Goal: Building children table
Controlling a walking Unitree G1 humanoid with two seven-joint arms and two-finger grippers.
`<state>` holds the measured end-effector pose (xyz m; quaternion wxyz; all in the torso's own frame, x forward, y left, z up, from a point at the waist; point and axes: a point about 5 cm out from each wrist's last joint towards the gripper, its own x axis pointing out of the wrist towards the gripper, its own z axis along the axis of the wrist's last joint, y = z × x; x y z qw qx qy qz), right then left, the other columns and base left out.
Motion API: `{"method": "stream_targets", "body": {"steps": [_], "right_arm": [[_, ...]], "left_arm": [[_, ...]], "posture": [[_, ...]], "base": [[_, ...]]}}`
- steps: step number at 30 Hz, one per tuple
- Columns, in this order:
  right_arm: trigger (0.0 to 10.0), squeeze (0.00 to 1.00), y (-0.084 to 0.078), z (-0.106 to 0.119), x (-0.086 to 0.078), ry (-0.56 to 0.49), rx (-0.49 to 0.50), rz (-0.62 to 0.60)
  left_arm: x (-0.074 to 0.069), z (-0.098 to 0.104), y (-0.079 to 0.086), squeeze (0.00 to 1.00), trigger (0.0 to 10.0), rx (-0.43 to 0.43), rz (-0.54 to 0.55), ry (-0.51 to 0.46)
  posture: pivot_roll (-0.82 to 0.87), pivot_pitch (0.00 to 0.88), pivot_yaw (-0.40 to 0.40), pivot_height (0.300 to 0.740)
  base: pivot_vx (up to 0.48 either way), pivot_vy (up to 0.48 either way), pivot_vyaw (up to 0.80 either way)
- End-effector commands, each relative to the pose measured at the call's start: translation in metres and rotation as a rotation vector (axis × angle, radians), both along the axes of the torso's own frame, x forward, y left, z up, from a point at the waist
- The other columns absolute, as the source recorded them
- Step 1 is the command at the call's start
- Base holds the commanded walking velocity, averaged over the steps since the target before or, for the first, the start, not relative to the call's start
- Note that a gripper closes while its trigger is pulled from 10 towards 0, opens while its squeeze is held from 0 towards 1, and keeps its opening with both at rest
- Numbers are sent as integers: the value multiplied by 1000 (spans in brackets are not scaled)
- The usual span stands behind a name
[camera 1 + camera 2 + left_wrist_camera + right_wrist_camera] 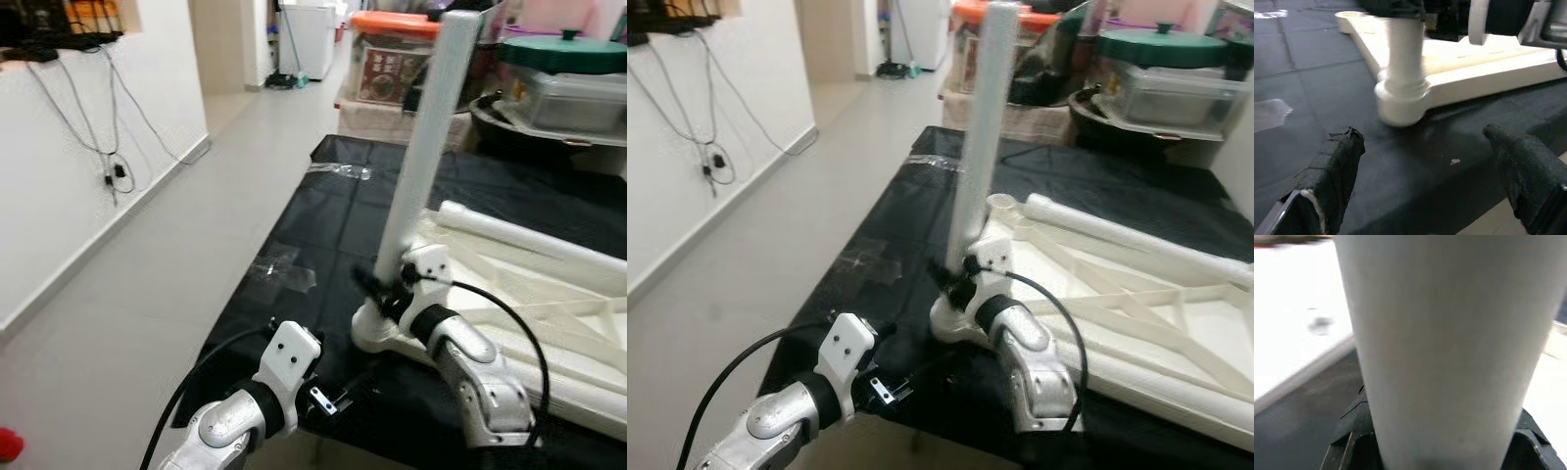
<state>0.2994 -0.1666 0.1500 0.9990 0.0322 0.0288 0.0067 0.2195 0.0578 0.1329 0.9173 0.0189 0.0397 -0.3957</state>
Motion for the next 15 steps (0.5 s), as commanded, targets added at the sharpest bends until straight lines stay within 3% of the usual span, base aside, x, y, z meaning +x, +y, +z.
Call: {"method": "stream_targets", "body": {"steps": [1,2,3,9,10,13,14,15], "right_arm": [[0,0,-38,-3,-14,29,-20,-327],[0,0,-38,-3,-14,29,-20,-327],[0,0,-36,-6,-24,47,12,-458],[0,0,-28,-8,-29,51,53,-521],[9765,0,-10,-7,-23,32,96,-464],[9765,0,-10,-7,-23,32,96,-464],[10000,1000,7,-6,-17,-6,132,-358],[10000,1000,7,-6,-17,-6,132,-358]], "left_arm": [[2,-2,1,0,10000,8,-2,1],[2,-2,1,0,10000,8,-2,1],[2,-2,1,0,10000,8,-3,2],[2,-2,0,0,10000,10,-4,1],[2,-2,-1,0,10000,11,-6,0],[2,-2,-1,0,10000,11,-6,0],[2,-3,-1,0,10000,11,-7,0],[2,-3,-1,0,10000,11,-7,0]], "posture": [[129,0,-55,740],[129,0,-55,740],[131,0,-53,740],[136,0,-57,740],[137,0,-59,740],[137,0,-59,740],[137,0,-60,740],[137,0,-60,740]], "base": [[0,0,0],[0,0,0],[0,0,0],[0,0,0],[0,0,0],[0,0,0],[0,0,0],[0,0,0]]}}
